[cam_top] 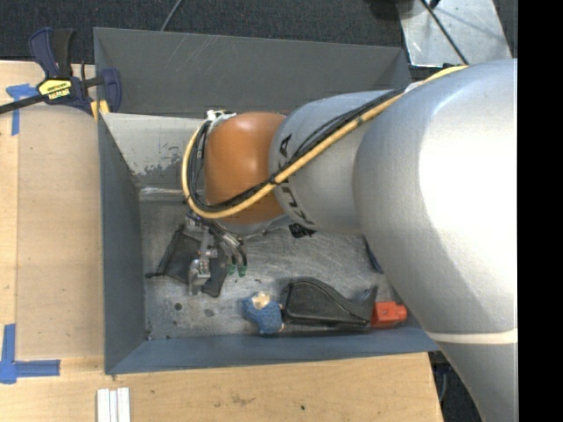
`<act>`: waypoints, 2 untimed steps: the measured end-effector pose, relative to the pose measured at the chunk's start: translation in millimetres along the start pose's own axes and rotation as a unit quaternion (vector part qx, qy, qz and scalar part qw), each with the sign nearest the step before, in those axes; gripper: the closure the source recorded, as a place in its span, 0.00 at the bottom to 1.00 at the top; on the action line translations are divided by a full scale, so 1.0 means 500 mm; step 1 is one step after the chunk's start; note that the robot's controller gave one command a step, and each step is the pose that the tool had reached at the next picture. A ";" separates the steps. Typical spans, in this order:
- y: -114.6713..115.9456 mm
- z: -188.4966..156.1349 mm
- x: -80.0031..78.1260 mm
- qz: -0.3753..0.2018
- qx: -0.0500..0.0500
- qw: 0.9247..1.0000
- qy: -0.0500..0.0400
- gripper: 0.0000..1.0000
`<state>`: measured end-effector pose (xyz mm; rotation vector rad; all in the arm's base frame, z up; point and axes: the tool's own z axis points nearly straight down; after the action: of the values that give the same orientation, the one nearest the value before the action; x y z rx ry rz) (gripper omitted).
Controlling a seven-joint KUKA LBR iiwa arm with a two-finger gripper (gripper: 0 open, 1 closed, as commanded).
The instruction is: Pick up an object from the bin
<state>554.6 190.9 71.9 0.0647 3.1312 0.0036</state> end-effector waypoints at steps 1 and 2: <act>-0.091 -0.059 -0.006 0.071 0.002 0.997 0.002 0.00; 0.062 -0.057 -0.017 0.094 -0.001 0.996 0.003 0.00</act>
Offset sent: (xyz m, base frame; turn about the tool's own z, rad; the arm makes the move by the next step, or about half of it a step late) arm -0.0010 -0.0440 0.0281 0.1419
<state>563.9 221.5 100.8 0.3590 3.1177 0.0083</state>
